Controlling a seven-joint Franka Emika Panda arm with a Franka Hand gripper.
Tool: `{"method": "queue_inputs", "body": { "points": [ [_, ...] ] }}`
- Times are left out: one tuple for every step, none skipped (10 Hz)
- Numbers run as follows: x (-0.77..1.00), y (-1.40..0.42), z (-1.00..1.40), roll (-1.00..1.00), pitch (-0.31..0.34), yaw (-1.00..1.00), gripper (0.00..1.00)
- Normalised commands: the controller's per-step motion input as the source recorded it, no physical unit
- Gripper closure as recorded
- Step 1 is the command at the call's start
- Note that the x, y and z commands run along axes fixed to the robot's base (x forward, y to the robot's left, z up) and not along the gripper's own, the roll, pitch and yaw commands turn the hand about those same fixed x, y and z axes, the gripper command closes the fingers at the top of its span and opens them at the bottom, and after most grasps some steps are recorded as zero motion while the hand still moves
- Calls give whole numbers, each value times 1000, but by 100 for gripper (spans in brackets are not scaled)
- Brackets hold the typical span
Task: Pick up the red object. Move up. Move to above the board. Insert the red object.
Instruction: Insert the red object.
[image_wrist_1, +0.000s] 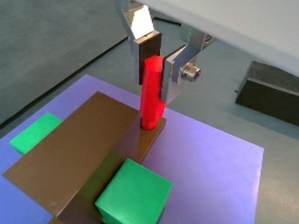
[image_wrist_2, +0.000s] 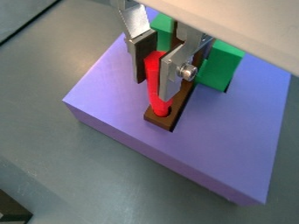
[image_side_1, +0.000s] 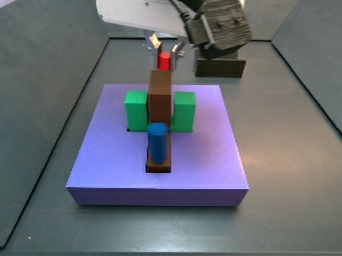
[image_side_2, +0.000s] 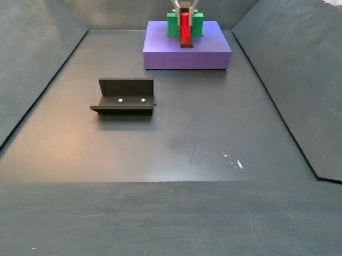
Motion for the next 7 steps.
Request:
{"method": "queue_inputs", "body": {
  "points": [
    [-89,0,0,154,109,-377,100],
    [0,-14,0,114,116,-257,100],
    [0,-77,0,150,100,-191,100],
    [0,-66,0,191,91,-189,100],
    [0,-100,-3,197,71,-177,100],
    [0,-137,-43,183,46,-171,100],
    [0,-83,-117,156,6,-220,100]
  ]
}}
